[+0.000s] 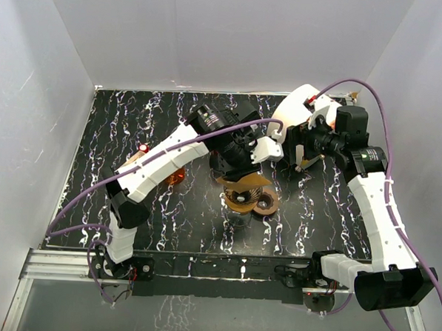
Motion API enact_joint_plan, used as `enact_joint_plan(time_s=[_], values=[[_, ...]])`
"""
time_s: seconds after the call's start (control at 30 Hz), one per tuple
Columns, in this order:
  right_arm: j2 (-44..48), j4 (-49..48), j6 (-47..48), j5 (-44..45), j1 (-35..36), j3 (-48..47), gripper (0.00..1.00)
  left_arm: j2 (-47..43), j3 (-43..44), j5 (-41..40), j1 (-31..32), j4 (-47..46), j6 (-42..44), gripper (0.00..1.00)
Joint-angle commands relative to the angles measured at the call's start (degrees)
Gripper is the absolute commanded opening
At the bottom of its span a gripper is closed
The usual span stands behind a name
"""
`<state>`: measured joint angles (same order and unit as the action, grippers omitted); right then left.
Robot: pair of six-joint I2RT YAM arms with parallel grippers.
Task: Place the coffee filter in the dripper
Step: Place the coffee filter in the coffee dripper.
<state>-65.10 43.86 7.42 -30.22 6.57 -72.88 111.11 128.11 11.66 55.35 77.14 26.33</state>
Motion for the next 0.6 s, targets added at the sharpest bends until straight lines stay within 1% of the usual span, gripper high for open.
enact_joint_plan(time_s=[0.0, 0.13, 0.27, 0.57], values=[[0.4, 1.5, 2.3, -3.6, -0.3, -1.0, 0.89, -3.4, -1.3, 0.8, 0.3, -1.3, -2.7, 0.42], [0.3, 5.5, 4.8, -7.1, -0.3, -1.7, 0.89, -6.4, -6.0, 0.3, 0.3, -4.0, -4.3, 0.55], [0.5, 8.5, 7.1, -11.4, -0.3, -1.9, 0.89, -9.0, -10.0, 0.1, 0.1, -7.2, -5.4, 0.63], [1.9, 12.3, 10.4, -18.6, -0.2, -0.9, 0.89, -10.0, -11.3, 1.5, -2.1, -9.4, -7.7, 0.68]])
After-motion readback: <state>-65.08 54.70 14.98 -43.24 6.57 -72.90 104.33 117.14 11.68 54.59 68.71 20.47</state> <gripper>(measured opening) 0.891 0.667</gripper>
